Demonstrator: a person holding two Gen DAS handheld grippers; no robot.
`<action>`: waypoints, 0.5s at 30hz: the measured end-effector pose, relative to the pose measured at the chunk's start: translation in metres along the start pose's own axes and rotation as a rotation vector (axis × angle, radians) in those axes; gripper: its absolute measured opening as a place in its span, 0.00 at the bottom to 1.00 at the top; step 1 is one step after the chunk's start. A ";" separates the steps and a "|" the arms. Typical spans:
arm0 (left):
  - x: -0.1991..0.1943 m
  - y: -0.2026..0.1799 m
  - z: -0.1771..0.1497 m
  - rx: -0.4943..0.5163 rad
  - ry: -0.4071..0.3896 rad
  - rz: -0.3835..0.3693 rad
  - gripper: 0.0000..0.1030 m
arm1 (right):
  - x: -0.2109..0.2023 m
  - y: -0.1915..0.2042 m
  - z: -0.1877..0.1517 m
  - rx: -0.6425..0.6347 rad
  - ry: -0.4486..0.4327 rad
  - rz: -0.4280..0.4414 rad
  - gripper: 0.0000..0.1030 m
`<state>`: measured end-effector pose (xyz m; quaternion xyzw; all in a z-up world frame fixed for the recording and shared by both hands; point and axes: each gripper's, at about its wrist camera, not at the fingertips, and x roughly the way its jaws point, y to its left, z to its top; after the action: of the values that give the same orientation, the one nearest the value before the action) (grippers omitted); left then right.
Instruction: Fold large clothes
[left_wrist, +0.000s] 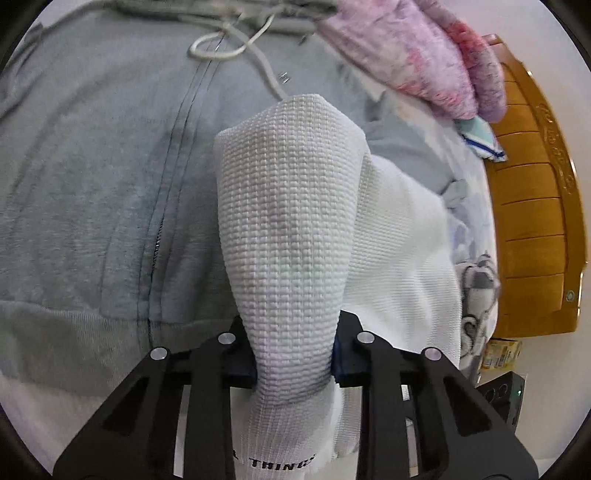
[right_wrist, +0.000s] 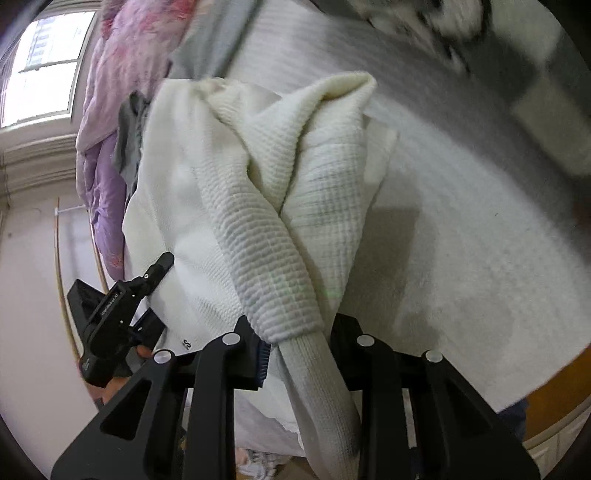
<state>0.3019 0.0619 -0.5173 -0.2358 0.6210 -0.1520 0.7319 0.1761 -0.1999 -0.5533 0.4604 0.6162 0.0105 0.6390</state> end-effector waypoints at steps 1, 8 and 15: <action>-0.005 -0.004 -0.002 0.004 -0.009 -0.004 0.25 | -0.007 0.007 0.001 -0.033 -0.009 -0.023 0.22; -0.054 -0.039 -0.021 -0.030 -0.136 -0.080 0.24 | -0.064 0.048 0.012 -0.300 -0.079 0.000 0.21; -0.110 -0.112 -0.044 -0.011 -0.317 -0.140 0.23 | -0.141 0.056 0.036 -0.445 -0.125 0.125 0.21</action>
<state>0.2469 0.0175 -0.3707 -0.3035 0.4806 -0.1601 0.8070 0.2022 -0.2704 -0.4161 0.3454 0.5281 0.1572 0.7597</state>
